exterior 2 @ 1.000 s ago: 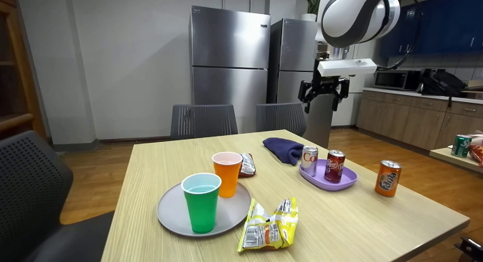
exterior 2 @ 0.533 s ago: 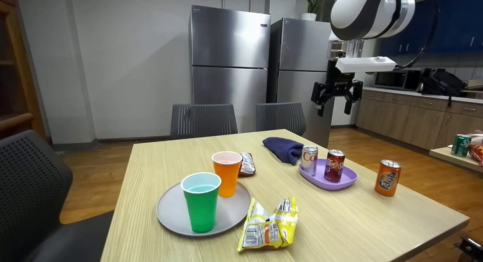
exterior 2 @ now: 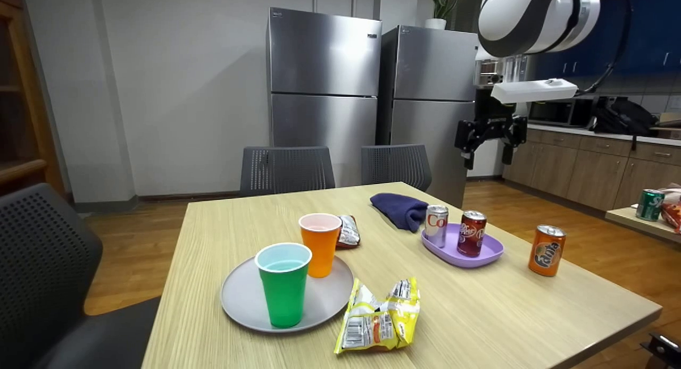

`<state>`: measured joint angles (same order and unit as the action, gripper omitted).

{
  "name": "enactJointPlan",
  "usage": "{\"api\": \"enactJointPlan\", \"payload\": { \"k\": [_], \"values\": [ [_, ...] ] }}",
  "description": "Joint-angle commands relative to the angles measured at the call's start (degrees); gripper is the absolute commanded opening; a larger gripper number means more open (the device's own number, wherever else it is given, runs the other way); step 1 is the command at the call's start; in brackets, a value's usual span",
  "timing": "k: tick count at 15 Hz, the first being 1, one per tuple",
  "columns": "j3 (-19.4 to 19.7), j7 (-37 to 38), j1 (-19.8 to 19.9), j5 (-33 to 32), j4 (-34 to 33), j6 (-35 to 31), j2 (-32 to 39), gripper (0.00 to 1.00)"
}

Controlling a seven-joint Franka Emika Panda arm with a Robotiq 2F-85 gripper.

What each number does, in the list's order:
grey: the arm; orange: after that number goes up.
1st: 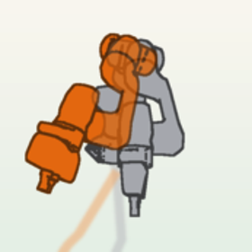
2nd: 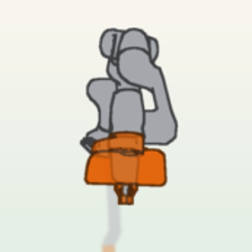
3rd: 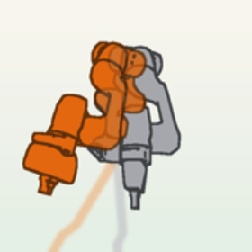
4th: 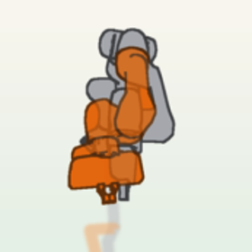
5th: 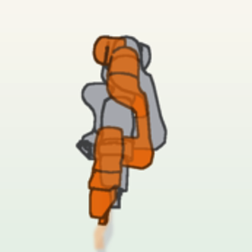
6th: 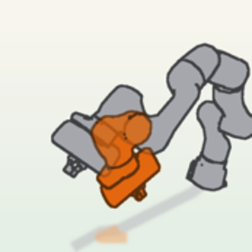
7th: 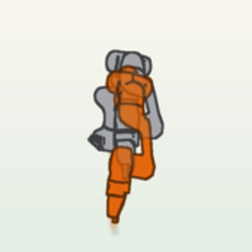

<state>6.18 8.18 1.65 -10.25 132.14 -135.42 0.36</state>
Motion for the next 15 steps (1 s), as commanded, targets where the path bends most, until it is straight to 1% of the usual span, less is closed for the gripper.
{"api": "enactJointPlan", "payload": {
  "k": [1,7,9,15],
  "values": [
    [-0.8,-0.1,0.8,0.0,-0.1,0.2,0.0,1.0],
    [-0.8,-0.1,0.8,0.0,0.0,0.2,-0.1,1.0],
    [-0.5,-1.5,1.2,0.5,0.5,0.7,-1.2,1.0],
    [2.2,-4.8,4.3,-1.3,1.5,1.0,-2.4,1.0]
  ]
}}
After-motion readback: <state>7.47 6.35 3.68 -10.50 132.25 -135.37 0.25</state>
